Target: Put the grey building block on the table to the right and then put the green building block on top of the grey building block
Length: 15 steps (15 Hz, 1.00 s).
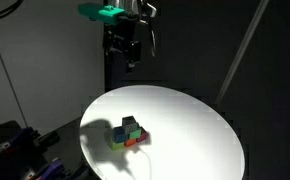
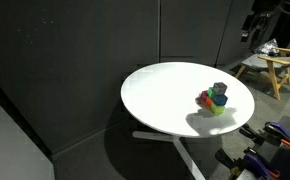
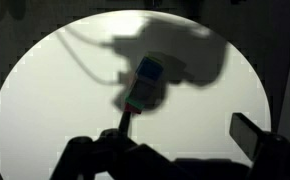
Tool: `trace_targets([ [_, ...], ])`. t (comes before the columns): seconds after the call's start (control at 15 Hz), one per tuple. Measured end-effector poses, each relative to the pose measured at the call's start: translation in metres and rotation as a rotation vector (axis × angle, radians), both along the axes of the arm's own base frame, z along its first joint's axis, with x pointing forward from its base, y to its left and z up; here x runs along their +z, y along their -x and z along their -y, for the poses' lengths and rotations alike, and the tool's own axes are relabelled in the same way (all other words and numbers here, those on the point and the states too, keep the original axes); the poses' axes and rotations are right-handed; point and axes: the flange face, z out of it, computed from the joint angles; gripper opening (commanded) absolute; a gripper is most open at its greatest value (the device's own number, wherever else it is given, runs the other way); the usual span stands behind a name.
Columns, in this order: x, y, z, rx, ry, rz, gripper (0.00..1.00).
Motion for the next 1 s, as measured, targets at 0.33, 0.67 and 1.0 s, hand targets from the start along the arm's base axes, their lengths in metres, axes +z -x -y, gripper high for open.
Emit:
trace_targets([
  [0.33, 0.001, 0.0, 0.0, 0.0, 0.001, 0.002, 1.0],
  [0.67, 0.0, -0.005, -0.005, -0.016, 0.011, 0.007, 1.0],
  [1.0, -0.004, -0.022, -0.017, -0.113, 0.067, 0.048, 1.0],
])
